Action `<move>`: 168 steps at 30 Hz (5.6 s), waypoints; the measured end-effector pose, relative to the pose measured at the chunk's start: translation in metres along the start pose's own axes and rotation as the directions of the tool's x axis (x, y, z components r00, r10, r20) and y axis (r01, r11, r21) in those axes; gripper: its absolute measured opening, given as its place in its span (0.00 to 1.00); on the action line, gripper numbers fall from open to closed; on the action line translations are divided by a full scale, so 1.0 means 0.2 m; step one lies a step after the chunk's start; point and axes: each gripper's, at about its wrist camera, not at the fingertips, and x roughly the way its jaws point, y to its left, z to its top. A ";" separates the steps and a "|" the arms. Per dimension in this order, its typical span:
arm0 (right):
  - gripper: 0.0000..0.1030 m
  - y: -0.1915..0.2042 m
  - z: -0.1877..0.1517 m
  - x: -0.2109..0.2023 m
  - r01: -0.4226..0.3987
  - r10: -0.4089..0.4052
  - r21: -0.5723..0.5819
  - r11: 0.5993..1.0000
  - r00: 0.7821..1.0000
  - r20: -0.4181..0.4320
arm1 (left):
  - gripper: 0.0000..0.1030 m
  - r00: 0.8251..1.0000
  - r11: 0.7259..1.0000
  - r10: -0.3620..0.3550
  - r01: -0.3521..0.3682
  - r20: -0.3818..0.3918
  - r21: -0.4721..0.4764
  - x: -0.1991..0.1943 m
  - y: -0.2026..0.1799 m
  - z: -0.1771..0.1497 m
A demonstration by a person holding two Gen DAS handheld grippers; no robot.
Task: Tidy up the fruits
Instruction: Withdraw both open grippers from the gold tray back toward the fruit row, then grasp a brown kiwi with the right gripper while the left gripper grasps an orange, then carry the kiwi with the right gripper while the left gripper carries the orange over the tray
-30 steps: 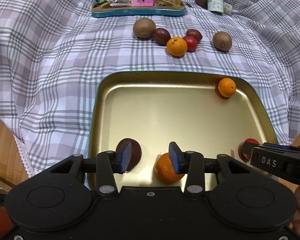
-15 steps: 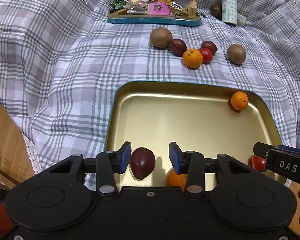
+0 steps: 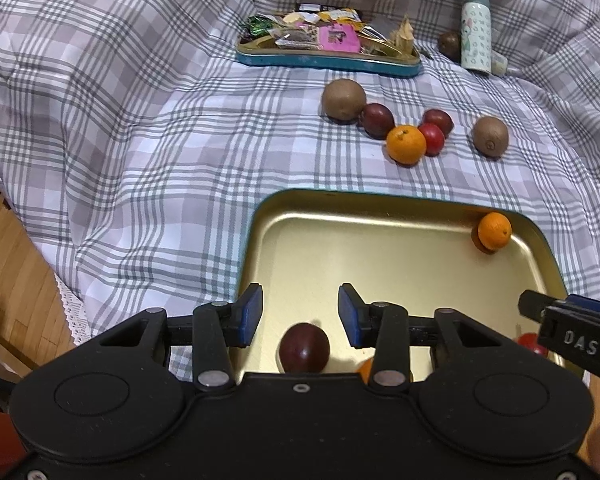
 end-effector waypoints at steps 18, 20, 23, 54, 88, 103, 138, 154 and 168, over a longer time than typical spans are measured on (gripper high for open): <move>0.46 0.03 0.14 0.02 0.002 -0.002 0.004 1.000 0.998 0.065 | 0.48 0.999 1.000 -0.009 0.011 0.054 -0.025 0.03 0.04 0.11; 0.46 0.02 0.16 0.04 -0.004 0.003 0.014 1.000 0.998 0.057 | 0.48 0.998 1.000 -0.011 0.012 0.057 -0.027 0.04 0.04 0.12; 0.45 0.02 0.19 0.08 -0.003 0.003 0.013 1.000 0.999 0.035 | 0.48 0.999 1.000 -0.013 0.014 0.048 -0.028 0.06 0.04 0.14; 0.50 -0.09 0.63 0.47 0.004 -0.007 0.115 0.993 1.000 0.030 | 0.48 0.998 0.994 0.006 -0.013 0.063 0.105 0.39 -0.07 0.44; 0.58 -0.13 0.87 0.94 0.049 -0.045 0.060 0.997 0.997 -0.066 | 0.48 0.988 0.969 -0.153 0.150 -0.001 0.195 0.51 -0.25 0.52; 0.58 -0.17 0.88 0.94 0.014 -0.013 0.030 0.999 0.999 -0.036 | 0.48 0.987 0.968 -0.163 0.162 -0.012 0.194 0.54 -0.37 0.55; 0.54 -0.12 0.89 0.95 0.063 -0.064 -0.009 0.998 0.998 -0.030 | 0.50 0.985 0.984 -0.136 0.146 -0.103 0.097 0.69 -0.34 0.63; 0.54 -0.16 0.82 0.84 0.080 -0.074 0.068 0.994 0.994 -0.085 | 0.49 0.996 0.997 -0.069 0.071 -0.064 0.026 0.57 -0.09 0.60; 0.54 -0.12 0.70 0.52 0.048 -0.046 0.068 0.997 0.999 -0.019 | 0.50 0.999 0.997 -0.051 0.051 -0.001 0.052 0.35 0.00 0.53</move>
